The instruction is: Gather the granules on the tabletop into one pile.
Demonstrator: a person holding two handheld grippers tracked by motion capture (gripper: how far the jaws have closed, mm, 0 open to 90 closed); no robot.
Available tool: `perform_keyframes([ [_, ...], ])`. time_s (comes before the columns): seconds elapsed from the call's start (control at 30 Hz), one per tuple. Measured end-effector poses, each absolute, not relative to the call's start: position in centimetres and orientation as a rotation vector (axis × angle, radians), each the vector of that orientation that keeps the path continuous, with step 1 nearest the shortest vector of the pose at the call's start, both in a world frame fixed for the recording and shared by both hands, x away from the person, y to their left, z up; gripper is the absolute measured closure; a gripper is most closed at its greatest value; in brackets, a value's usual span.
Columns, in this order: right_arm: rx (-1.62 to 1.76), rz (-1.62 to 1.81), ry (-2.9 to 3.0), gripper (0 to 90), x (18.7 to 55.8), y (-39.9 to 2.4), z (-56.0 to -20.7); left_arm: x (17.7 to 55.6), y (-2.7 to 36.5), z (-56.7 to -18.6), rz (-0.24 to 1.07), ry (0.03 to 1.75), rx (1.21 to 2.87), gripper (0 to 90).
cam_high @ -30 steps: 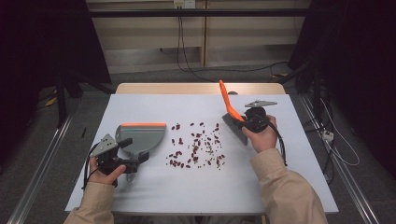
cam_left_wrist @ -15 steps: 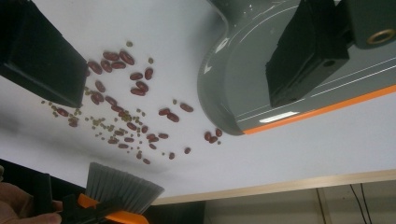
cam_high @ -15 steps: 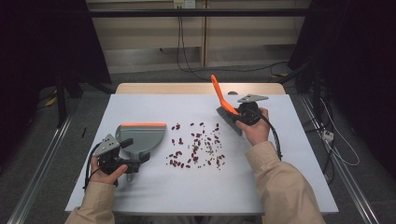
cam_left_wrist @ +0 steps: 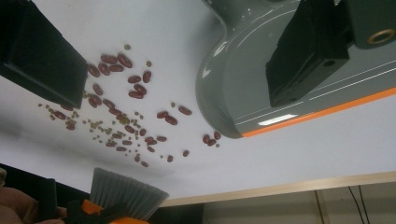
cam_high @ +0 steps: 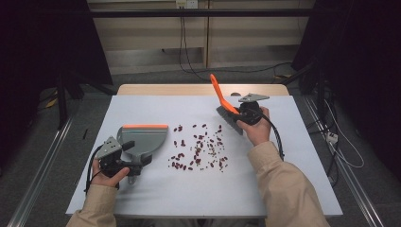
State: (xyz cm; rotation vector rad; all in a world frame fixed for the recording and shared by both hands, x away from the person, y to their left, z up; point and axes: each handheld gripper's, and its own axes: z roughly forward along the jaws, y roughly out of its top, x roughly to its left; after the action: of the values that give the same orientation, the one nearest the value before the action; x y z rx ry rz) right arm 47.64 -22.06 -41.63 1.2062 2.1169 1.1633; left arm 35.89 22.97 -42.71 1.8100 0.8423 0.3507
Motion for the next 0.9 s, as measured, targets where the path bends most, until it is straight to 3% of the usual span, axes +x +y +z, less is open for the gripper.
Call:
perform_keyframes([
  [0.9,0.968,1.094,2.234,71.0,50.7,-19.0,-43.8,36.0,23.0,-43.0,0.348,0.853,1.810,5.4],
])
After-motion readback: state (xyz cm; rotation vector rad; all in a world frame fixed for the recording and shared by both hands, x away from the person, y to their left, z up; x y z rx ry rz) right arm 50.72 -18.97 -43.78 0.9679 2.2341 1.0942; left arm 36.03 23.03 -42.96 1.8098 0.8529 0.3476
